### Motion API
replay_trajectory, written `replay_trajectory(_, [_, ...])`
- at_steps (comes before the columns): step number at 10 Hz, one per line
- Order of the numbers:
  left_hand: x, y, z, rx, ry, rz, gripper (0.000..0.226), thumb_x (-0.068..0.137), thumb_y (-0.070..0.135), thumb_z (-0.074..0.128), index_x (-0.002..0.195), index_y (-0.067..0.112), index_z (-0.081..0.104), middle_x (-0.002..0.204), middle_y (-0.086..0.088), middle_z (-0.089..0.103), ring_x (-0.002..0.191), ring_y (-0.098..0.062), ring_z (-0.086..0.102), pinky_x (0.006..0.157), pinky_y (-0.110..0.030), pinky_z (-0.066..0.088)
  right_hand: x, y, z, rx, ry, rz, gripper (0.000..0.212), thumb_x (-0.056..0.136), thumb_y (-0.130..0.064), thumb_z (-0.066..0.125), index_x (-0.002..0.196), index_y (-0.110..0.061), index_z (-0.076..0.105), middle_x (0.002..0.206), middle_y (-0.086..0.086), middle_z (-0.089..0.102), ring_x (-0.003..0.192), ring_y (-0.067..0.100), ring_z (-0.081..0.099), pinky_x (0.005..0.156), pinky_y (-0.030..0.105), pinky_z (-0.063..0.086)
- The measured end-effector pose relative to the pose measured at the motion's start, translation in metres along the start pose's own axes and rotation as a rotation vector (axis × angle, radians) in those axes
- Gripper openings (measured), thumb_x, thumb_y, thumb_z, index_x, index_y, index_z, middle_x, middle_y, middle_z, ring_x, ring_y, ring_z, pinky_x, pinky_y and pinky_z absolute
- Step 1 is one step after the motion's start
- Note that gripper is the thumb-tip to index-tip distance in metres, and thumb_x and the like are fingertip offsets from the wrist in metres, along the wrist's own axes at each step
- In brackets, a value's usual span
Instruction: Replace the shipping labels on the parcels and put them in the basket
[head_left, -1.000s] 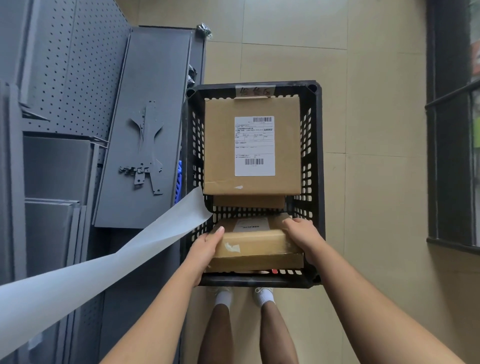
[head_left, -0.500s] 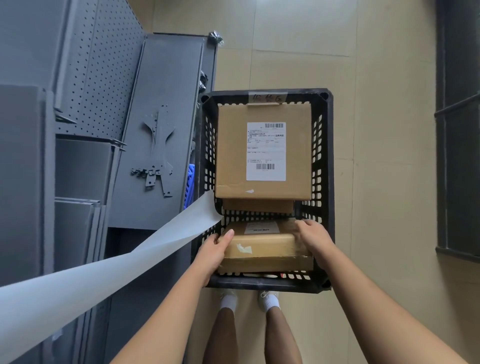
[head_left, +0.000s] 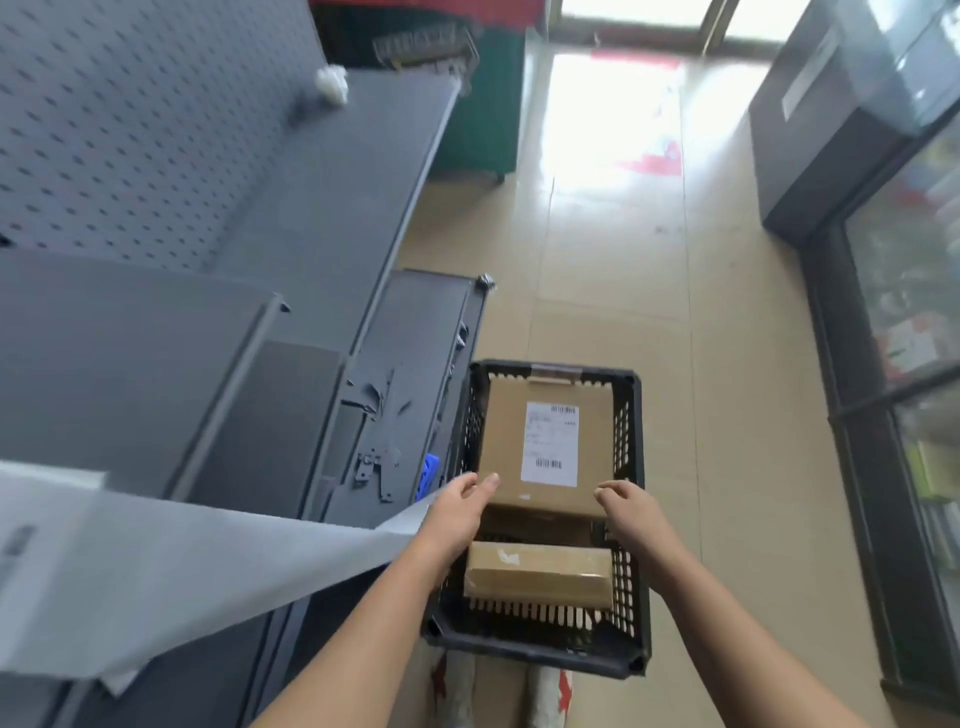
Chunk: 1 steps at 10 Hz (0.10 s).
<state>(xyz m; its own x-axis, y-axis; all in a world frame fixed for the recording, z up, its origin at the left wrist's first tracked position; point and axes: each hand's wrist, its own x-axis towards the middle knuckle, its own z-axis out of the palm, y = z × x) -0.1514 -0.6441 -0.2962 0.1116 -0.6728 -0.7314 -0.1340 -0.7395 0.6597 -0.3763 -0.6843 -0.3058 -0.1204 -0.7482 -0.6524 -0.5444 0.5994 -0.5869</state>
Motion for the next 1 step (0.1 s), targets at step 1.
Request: replay_trajectory(1, [-0.0281,0.0338,-0.0137,-0.054,0.043,0.083,0.067,0.101,0.049,0.055,0.155,0.013,0.039,0.152,-0.002,0.049,0.139,-0.018,0.046,0.112,-0.032,0.037,-0.0282,-0.0393,-0.0153,0.032,0.014,-0.092,0.029,0.099,-0.023,0.049,0.122,-0.013,0.062,0.112,0.0,0.062,0.103,0.017,0.057,0.084,0.033,0.046])
